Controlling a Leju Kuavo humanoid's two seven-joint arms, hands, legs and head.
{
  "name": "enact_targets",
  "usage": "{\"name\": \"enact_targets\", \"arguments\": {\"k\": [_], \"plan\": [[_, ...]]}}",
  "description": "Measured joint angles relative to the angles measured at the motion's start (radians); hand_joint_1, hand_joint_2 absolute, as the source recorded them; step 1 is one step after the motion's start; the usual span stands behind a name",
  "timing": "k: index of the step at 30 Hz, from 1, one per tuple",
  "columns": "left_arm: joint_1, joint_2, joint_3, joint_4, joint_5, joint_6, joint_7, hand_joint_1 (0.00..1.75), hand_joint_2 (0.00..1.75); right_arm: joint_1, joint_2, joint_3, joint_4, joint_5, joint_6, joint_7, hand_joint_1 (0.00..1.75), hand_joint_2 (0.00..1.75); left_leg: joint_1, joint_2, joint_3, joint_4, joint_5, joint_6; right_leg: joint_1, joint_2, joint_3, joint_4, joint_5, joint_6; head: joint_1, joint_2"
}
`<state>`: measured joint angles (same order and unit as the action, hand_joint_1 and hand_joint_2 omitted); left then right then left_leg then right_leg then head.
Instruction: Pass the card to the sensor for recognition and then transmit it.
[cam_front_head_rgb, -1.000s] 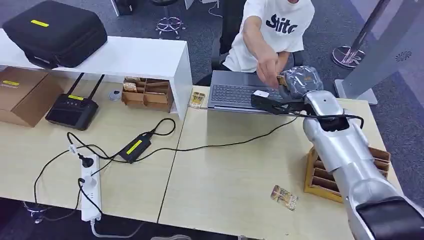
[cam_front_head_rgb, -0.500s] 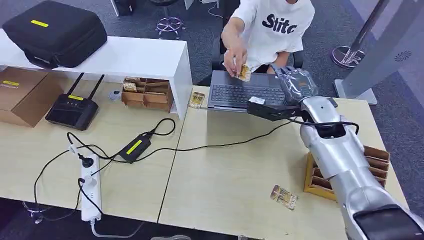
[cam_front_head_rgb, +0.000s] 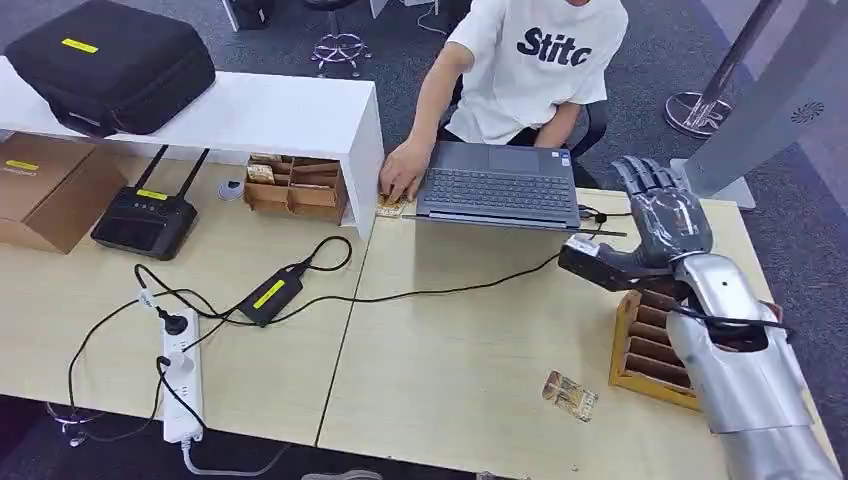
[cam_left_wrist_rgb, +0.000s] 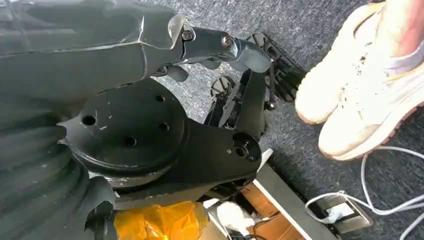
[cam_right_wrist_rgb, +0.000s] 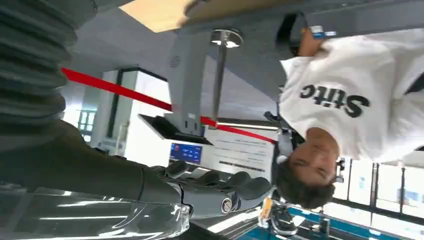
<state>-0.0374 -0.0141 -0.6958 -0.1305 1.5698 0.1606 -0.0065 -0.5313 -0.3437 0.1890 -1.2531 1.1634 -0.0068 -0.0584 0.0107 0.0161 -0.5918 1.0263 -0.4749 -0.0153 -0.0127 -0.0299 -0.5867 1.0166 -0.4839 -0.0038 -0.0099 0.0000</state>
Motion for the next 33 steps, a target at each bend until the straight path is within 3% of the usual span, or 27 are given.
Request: {"name": "enact_targets", "arguments": {"k": [7, 23, 33], "plan": [[0.0, -0.002, 0.003, 0.0, 0.0, 0.0, 0.0, 0.0, 1.75, 0.084, -0.032, -0.082, -0.054, 0.019, -0.007, -0.018, 0.0, 1.75, 0.0, 0.002, 0.0, 0.0, 0.0, 0.0, 0.0, 0.002, 0.0, 0.0, 0.0, 0.0, 0.0, 0.0], [0.0, -0.002, 0.003, 0.0, 0.0, 0.0, -0.001, 0.0, 1.75, 0.116, -0.044, -0.116, -0.079, 0.038, -0.007, 0.004, 0.0, 1.75, 0.0, 0.002, 0.001, 0.0, 0.0, 0.0, 0.0, 0.001, 0.0, 0.0, 0.0, 0.0, 0.0, 0.0], [0.0, -0.002, 0.005, 0.0, 0.0, 0.005, -0.001, 0.0, 1.75, 0.238, -0.053, -0.309, -0.07, 0.074, -0.034, -0.008, 0.0, 1.75, 0.0, 0.001, 0.0, 0.0, -0.001, 0.001, 0.0, 0.001, 0.0, 0.0, -0.001, 0.002, 0.0, 0.0]]}}
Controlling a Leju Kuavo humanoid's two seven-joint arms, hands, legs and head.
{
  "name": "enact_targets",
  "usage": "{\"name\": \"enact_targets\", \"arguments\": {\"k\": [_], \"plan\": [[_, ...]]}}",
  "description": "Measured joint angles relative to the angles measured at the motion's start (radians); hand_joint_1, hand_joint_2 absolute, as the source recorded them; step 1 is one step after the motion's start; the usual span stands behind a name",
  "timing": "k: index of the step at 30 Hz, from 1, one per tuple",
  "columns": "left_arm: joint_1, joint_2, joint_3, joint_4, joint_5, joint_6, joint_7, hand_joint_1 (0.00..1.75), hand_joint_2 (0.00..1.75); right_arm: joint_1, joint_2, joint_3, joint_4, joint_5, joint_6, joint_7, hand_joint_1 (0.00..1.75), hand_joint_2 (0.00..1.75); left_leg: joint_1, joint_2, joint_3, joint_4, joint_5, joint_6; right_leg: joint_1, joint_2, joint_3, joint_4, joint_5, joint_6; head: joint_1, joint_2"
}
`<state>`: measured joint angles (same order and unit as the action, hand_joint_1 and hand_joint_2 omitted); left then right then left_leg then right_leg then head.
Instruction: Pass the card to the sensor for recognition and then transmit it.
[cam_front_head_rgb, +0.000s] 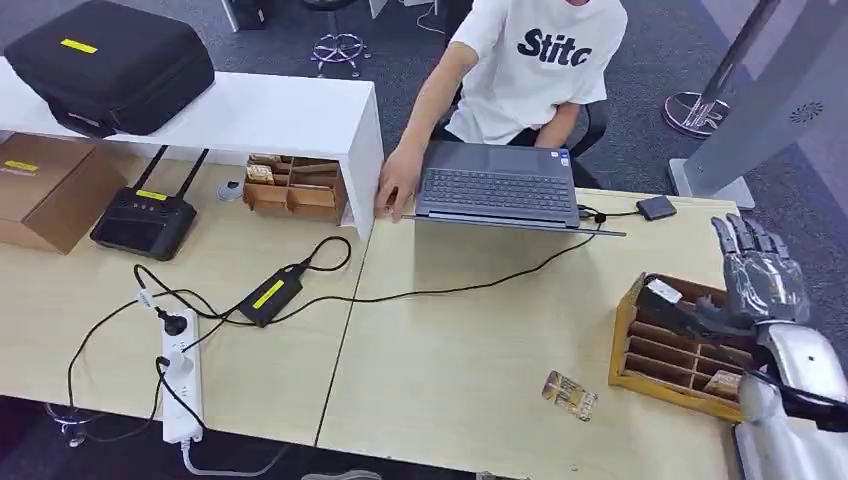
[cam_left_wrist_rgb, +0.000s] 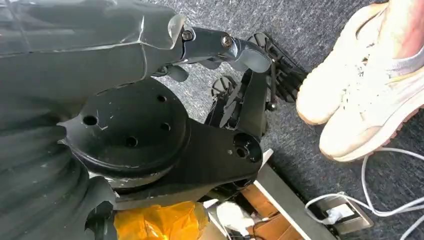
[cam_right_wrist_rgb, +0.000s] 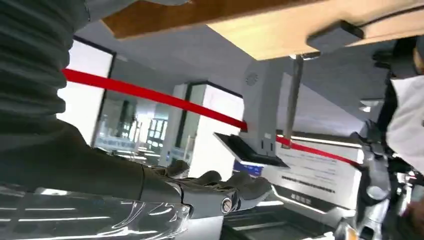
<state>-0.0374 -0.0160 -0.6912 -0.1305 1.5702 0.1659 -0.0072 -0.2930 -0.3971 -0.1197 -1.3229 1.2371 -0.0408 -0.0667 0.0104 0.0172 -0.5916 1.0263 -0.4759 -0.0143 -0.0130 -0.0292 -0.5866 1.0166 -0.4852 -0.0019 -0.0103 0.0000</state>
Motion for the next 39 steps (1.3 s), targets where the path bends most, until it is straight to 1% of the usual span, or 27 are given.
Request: {"name": "enact_targets", "arguments": {"k": [5, 13, 22, 35, 39], "plan": [[0.0, -0.004, 0.009, 0.0, 0.0, 0.003, 0.0, 0.0, 1.75, 0.04, 0.0, -0.076, 0.0, -0.002, -0.004, -0.019, 0.0, 1.75, 0.0, 0.0, 0.0, 0.0, 0.0, 0.0, 0.0, 0.0, 0.0, 0.0, 0.0, 0.0, 0.0, 0.0], [0.0, -0.009, 0.023, 0.0, 0.0, 0.005, 0.0, 0.0, 1.75, 0.082, 0.0, -0.136, -0.016, -0.003, 0.006, -0.041, 0.0, 1.75, 0.0, 0.0, 0.0, 0.0, 0.0, 0.0, 0.0, 0.0, 0.0, 0.0, 0.0, 0.0, 0.0, 0.0], [0.0, -0.012, 0.023, 0.0, 0.0, 0.006, 0.0, 0.0, 1.75, 0.122, 0.003, -0.174, -0.045, -0.011, 0.008, -0.06, 0.0, 1.75, 0.0, 0.0, 0.0, 0.0, 0.0, 0.0, 0.0, 0.0, 0.0, 0.0, 0.0, 0.0, 0.0, 0.0], [0.0, -0.014, 0.024, 0.0, 0.0, 0.008, 0.0, 0.0, 1.75, 0.137, 0.006, -0.188, -0.064, -0.022, 0.01, -0.063, 0.0, 1.75, 0.0, 0.001, 0.0, 0.0, 0.0, 0.0, 0.0, 0.0, 0.0, 0.0, 0.0, 0.0, 0.0, 0.0], [0.0, -0.014, 0.024, 0.0, 0.0, 0.008, 0.0, 0.0, 1.75, 0.14, 0.006, -0.192, -0.067, -0.025, 0.011, -0.073, 0.0, 1.75, 0.0, 0.001, 0.0, 0.0, 0.0, 0.0, 0.0, 0.0, 0.0, 0.0, 0.0, 0.0, 0.0, 0.0]]}}
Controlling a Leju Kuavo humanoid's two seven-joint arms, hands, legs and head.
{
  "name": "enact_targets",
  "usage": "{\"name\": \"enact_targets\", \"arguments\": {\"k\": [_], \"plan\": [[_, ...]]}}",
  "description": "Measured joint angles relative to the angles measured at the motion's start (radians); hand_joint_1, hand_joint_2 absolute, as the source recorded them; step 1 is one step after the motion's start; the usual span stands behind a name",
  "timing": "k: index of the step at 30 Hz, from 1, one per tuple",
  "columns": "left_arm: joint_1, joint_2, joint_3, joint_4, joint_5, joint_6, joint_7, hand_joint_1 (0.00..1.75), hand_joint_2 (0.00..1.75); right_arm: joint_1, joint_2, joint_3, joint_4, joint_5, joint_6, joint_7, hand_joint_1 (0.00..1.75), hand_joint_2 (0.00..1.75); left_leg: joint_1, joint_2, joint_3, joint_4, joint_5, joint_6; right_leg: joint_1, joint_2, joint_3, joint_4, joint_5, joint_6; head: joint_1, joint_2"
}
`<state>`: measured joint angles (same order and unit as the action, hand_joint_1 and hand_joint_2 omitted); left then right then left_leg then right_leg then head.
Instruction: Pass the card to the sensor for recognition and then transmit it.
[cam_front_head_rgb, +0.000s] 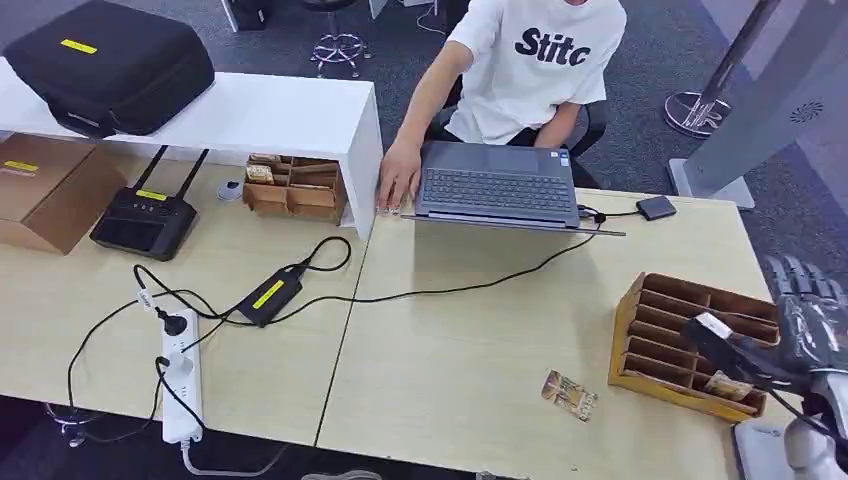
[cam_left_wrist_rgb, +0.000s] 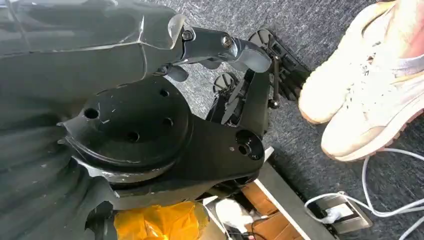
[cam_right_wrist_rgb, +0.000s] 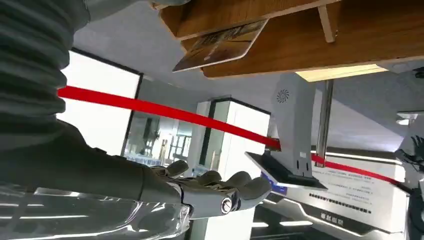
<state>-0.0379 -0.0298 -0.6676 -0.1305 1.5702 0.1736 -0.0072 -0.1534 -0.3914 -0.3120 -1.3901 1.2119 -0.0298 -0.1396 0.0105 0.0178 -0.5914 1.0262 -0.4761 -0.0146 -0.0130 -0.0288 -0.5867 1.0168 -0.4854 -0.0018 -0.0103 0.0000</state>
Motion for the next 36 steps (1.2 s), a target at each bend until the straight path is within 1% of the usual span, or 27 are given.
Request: {"name": "enact_targets", "arguments": {"k": [18, 36], "plan": [[0.0, 0.0, 0.0, 0.0, 0.0, -0.005, 0.0, 0.0, 1.75, -0.011, 0.011, 0.006, -0.001, 0.0, 0.002, -0.011, 0.0, 1.75, 0.0, 0.0, 0.0, 0.0, 0.0, 0.0, 0.0, 0.0, 0.0, 0.0, 0.0, 0.0, 0.0, 0.0], [-0.001, 0.001, 0.0, 0.0, 0.0, -0.006, 0.003, 0.0, 1.75, -0.072, 0.032, 0.022, 0.068, 0.006, -0.001, 0.002, 0.0, 1.75, 0.0, 0.0, 0.0, 0.0, 0.0, 0.0, 0.0, 0.0, 0.001, 0.0, 0.0, 0.0, 0.0, 0.0]]}}
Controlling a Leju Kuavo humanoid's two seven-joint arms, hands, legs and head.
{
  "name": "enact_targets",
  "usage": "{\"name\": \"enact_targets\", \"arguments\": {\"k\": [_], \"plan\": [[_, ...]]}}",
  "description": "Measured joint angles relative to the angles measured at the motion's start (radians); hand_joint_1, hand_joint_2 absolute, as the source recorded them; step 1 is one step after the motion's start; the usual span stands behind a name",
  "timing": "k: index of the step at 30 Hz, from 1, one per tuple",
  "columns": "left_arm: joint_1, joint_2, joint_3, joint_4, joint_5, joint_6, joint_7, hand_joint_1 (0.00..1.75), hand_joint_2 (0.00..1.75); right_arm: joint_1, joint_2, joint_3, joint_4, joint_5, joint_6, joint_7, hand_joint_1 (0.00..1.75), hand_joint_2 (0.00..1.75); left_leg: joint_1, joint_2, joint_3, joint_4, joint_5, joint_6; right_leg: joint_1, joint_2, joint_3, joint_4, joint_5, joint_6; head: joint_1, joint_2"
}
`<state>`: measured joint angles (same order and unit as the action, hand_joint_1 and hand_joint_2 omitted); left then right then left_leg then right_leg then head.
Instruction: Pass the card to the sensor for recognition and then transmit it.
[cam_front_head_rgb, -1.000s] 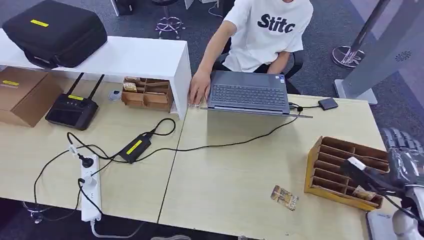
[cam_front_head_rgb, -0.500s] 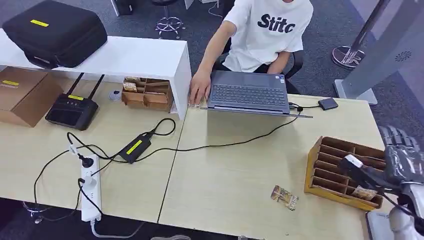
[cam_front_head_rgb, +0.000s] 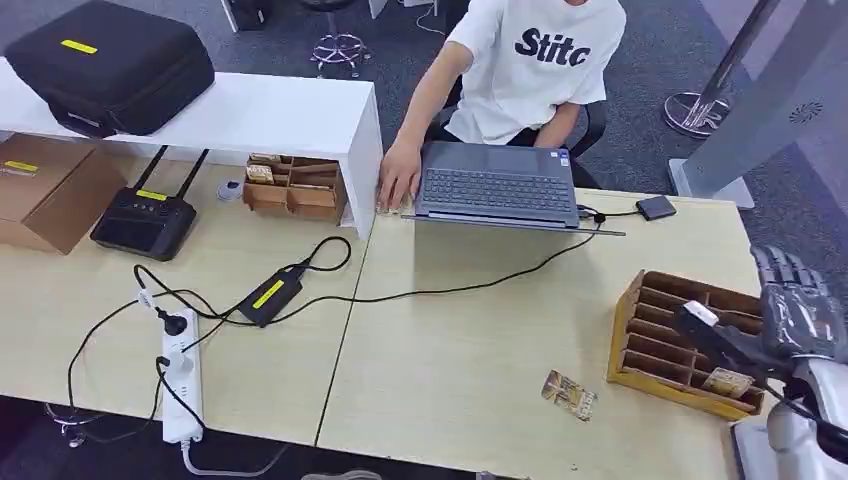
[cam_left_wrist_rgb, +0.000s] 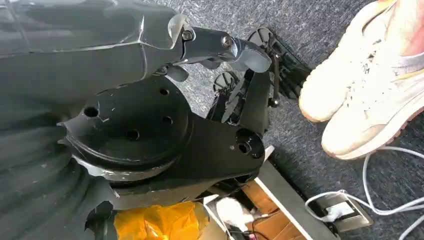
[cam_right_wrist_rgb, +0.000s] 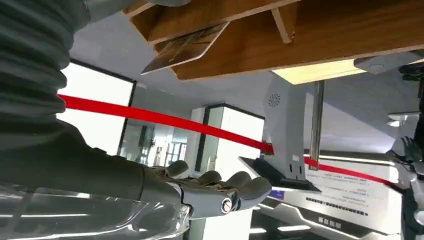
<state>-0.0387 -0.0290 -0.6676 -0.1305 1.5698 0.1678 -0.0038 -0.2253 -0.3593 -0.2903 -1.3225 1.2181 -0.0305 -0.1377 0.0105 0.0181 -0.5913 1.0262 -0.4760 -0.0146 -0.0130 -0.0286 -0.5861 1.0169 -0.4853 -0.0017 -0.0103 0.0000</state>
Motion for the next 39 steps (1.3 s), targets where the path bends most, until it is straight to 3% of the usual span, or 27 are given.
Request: {"name": "enact_targets", "arguments": {"k": [27, 28, 29, 39], "plan": [[0.0, 0.002, 0.0, 0.0, 0.0, 0.003, 0.01, 0.0, 1.75, -0.074, 0.002, -0.028, 0.138, 0.035, -0.019, 0.02, 0.0, 1.75, 0.0, 0.0, 0.001, 0.0, 0.0, 0.0, 0.0, 0.0, 0.002, 0.0, 0.0, 0.0, 0.0, 0.0], [0.0, 0.002, 0.0, 0.0, 0.0, 0.003, 0.01, 0.0, 1.75, -0.076, 0.002, -0.029, 0.14, 0.035, -0.019, 0.019, 1.4, 1.75, 0.0, 0.0, 0.001, 0.0, 0.0, 0.0, 0.0, 0.0, 0.002, 0.0, 0.0, 0.0, 0.0, 0.0], [0.0, 0.002, 0.0, 0.0, 0.0, 0.003, 0.01, 0.0, 1.75, -0.076, 0.002, -0.029, 0.141, 0.035, -0.019, 0.019, 1.73, 1.75, 0.0, 0.0, 0.001, 0.0, 0.0, 0.0, 0.0, 0.0, 0.002, 0.0, 0.0, 0.0, 0.0, 0.0], [0.0, 0.004, 0.0, 0.0, 0.0, 0.003, 0.01, 0.0, 1.75, -0.081, 0.002, -0.029, 0.148, 0.036, -0.019, 0.011, 1.75, 1.75, 0.0, 0.0, 0.001, 0.0, 0.0, 0.0, 0.0, 0.0, 0.002, 0.0, 0.0, 0.0, 0.0, 0.0]]}}
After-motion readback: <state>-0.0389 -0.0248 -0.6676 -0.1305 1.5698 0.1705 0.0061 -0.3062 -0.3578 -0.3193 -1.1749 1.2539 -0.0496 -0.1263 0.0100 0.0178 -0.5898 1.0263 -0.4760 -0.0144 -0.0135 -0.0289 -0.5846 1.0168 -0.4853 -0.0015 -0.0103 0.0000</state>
